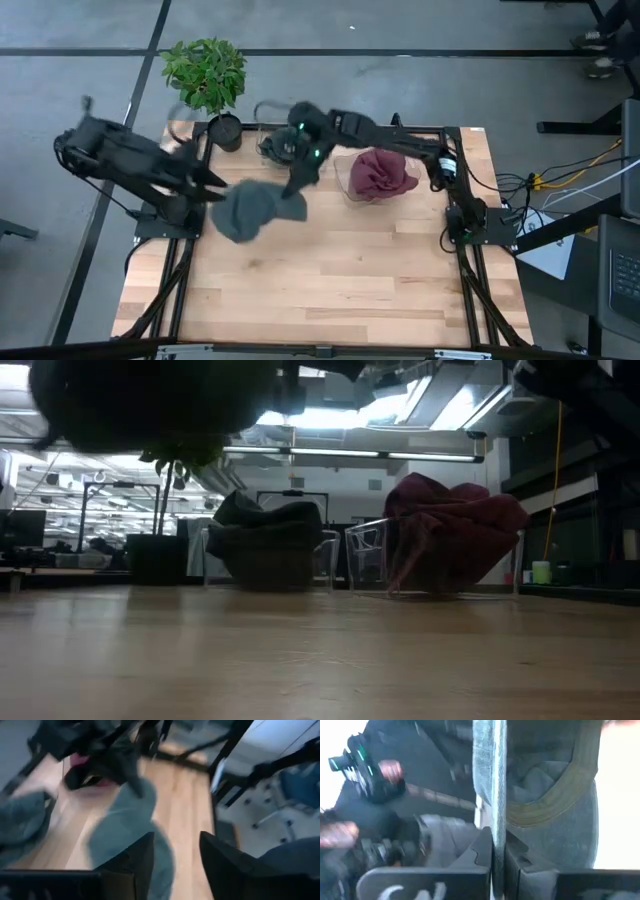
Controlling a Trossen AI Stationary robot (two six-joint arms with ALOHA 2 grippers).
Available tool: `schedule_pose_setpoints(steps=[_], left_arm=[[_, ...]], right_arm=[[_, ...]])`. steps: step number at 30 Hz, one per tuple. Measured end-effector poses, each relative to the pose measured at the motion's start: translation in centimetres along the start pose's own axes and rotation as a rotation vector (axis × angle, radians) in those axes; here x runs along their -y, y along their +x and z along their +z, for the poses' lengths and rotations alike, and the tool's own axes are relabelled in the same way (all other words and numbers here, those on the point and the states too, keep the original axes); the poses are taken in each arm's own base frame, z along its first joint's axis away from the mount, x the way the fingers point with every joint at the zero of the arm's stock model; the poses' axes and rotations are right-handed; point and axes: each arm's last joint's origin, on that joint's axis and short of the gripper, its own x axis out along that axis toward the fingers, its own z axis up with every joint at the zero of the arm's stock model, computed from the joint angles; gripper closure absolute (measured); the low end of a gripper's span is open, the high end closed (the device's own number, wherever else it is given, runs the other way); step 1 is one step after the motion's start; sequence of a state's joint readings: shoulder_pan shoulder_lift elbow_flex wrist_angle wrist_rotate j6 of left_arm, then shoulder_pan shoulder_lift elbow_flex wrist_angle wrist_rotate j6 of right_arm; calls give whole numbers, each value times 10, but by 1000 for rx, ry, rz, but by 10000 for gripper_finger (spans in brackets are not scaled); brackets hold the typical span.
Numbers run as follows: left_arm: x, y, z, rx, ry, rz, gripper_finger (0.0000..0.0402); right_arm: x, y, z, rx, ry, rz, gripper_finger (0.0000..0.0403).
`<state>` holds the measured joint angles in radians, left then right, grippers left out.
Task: Pick & Place hat
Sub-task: Put the black cap into the left transparent bin
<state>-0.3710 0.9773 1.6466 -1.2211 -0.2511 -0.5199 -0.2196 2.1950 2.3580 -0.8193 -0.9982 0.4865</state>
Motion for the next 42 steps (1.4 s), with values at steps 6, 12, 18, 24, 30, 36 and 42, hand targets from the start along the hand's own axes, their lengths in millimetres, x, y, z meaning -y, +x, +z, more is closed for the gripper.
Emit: schedule_pose_setpoints(steps=[6, 12, 18, 24, 30, 36, 42], left_arm=[[-4, -36, 12, 164, 60, -53, 270], [-9, -41, 14, 237, 6, 54, 277], [-10, -37, 16, 262, 41, 136, 279], [-15, -41, 17, 306, 178, 288, 296], [-20, -45, 9, 249, 218, 319, 332], [-17, -35, 10, 217, 233, 359, 358], [-12, -16, 17, 231, 212, 507, 374]], right_arm=[[-3, -39, 21, 192, 92, -25, 390], [-22, -56, 38, 330, 17, 67, 386], [-30, -63, 46, 389, -21, 136, 388], [-29, -64, 46, 411, -29, 116, 387], [-21, -78, 44, 382, -52, 70, 387], [-38, -122, 17, 360, -86, -143, 387], [-71, -153, -3, 386, -171, -236, 387]])
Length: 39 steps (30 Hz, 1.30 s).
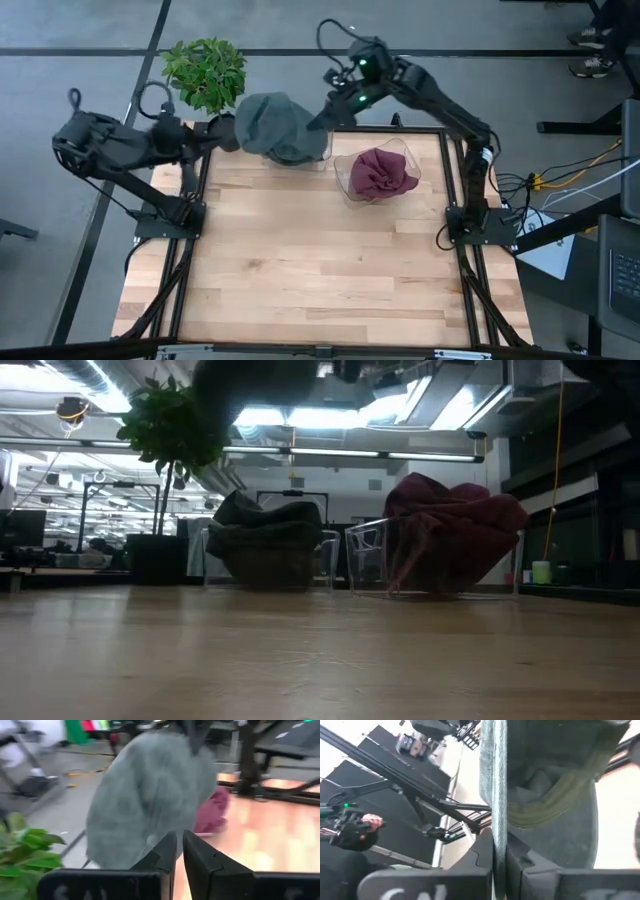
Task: Pick & Place hat
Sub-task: Put the black cap into the left transparent bin
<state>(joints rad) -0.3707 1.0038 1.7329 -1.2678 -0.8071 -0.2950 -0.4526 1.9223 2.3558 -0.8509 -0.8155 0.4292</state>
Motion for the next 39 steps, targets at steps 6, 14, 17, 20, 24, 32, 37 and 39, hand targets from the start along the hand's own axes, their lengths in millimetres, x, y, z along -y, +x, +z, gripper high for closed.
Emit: schedule_pose_setpoints(steps=[6, 14, 17, 20, 24, 32, 37, 39], left_arm=[[26, 27, 4, -45, 180, 114, 362], [27, 63, 9, -120, 138, 235, 244], [21, 73, 10, -157, 76, 243, 190], [16, 83, 11, -182, 34, 242, 142], [11, 93, 13, -196, -5, 241, 98], [5, 112, 17, -197, 26, 287, 75], [3, 123, 18, -208, 38, 317, 75], [2, 125, 18, -216, 43, 329, 75]], right_arm=[[-11, -27, -3, 14, -8, -77, 387], [-17, -32, -5, 10, -2, -71, 387], [-18, -30, -6, 2, 0, -72, 387], [-19, -31, -6, 11, -10, -80, 386], [-20, -31, -4, 24, -23, -79, 386], [-23, -30, -5, 13, -32, -40, 386], [-27, -28, -4, 0, -51, 26, 386], [-29, -26, -5, -2, -58, 36, 386]])
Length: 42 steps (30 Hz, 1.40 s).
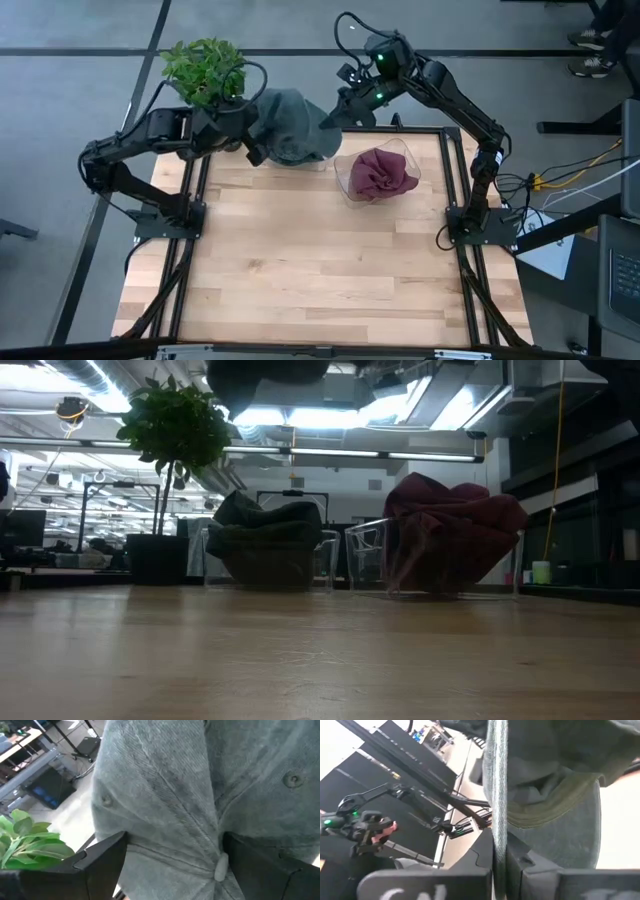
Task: Pick & Place hat
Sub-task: Put the black cap into the left transparent bin
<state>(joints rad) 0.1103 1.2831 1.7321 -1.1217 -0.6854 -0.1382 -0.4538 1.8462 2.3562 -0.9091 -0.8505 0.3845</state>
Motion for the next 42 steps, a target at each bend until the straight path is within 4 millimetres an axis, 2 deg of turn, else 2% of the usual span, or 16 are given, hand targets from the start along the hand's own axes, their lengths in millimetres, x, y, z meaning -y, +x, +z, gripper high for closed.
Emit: schedule_pose_setpoints(steps=[3, 6, 15, 16, 20, 24, 31, 37, 42], left_arm=[[-1, 1, 0, -3, 5, -11, 89], [-2, -1, 0, -4, -1, -45, 133], [-11, -16, -3, 20, -33, -161, 367], [-13, -18, -4, 25, -39, -173, 378], [-21, -31, -6, 48, -56, -264, 377], [-27, -46, -9, 90, -57, -438, 379], [-28, -65, 4, 314, 8, -782, 379], [-24, -64, 9, 342, -8, -849, 379], [-23, -63, 9, 288, -105, -871, 379]], right_arm=[[-1, 0, 1, -3, -10, 29, 386], [-2, 0, 1, -2, -13, 35, 386], [-2, 0, 1, -2, -15, 35, 386], [-1, 0, 1, -2, -17, 35, 386], [-1, 0, -1, -17, -53, 33, 386], [1, -1, -3, -37, -80, 26, 377], [4, -2, -8, -73, -50, 5, 347], [7, -2, -13, -95, -40, -57, 310], [15, -5, -24, -167, -61, -259, 254]])
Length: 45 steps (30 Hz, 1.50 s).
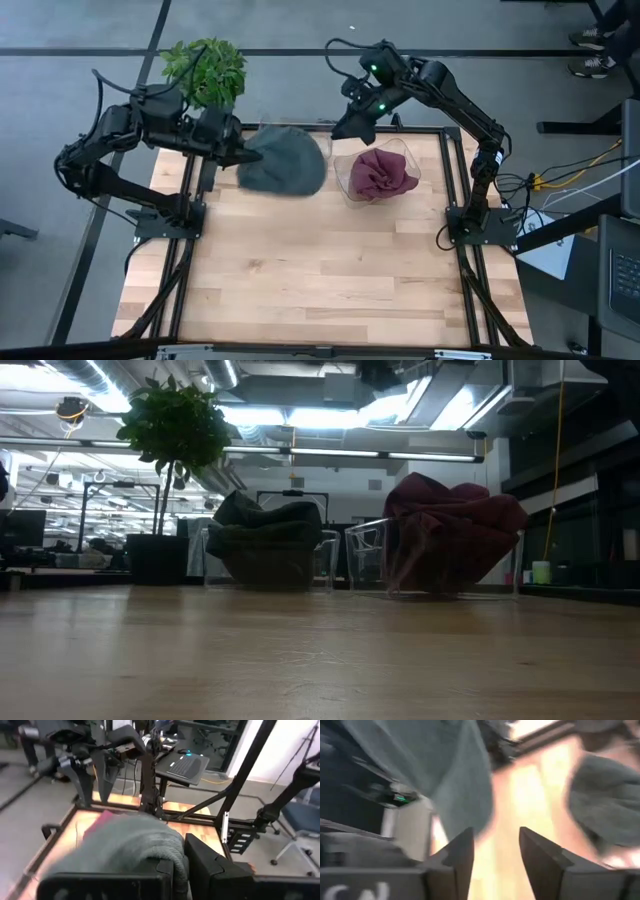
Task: Pick & Place hat
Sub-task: Put the black cap into the left transparent bin
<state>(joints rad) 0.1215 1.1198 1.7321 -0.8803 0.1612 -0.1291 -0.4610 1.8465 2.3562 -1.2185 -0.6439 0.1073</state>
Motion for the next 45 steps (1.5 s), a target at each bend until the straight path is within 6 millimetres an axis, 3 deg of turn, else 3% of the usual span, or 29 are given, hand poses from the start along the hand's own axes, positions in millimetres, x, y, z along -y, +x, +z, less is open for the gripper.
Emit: schedule_pose_setpoints(steps=[4, 9, 17, 26, 35, 40, 42, 45], left_arm=[[-1, 0, -3, -28, -104, 22, 378], [-6, 6, -7, -56, -233, 166, 379], [-23, 31, -9, -90, -317, 281, 379], [-44, 56, -9, -102, -322, 386, 379], [-54, 77, -4, -57, -313, 366, 378], [-56, 84, -6, -69, -314, 364, 378], [-56, 84, -5, -64, -311, 358, 378], [-55, 81, -4, -59, -279, 376, 378]], right_arm=[[0, 3, -4, -35, -48, -118, 214], [-11, 11, -3, -16, -119, -137, 179], [-36, 32, 10, 111, -339, -128, 162], [-51, 50, 16, 184, -494, -214, 162], [-40, 78, 17, 162, -479, -222, 162], [-33, 87, 16, 149, -424, -367, 164], [-32, 86, 15, 143, -418, -385, 181], [-33, 84, 14, 134, -426, -389, 242]])
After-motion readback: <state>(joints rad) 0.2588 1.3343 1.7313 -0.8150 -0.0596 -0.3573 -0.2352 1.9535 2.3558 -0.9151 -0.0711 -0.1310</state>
